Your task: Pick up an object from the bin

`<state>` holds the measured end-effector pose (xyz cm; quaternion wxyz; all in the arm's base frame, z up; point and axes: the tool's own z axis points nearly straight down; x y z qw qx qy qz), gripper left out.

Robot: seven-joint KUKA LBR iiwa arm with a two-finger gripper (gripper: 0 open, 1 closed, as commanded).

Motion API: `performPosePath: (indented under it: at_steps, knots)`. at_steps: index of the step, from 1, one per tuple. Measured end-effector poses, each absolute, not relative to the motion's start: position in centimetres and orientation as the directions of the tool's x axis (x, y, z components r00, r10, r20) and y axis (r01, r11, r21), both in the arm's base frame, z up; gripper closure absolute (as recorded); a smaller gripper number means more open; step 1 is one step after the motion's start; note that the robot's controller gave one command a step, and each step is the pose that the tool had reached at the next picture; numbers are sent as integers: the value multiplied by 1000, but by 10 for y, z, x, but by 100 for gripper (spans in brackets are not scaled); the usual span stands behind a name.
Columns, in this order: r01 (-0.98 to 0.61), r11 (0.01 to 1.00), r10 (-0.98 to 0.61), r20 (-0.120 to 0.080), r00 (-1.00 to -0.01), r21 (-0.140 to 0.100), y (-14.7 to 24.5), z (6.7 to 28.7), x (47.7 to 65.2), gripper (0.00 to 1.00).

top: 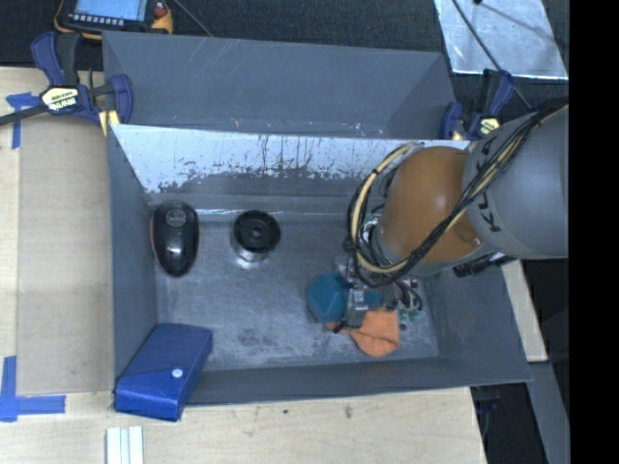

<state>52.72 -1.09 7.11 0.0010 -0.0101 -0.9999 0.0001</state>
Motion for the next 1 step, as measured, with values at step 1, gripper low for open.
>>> performPosePath:
  at_steps: [1]
  knots:
    - [8,1000,8,5,-1000,0,-15,70,549,100]
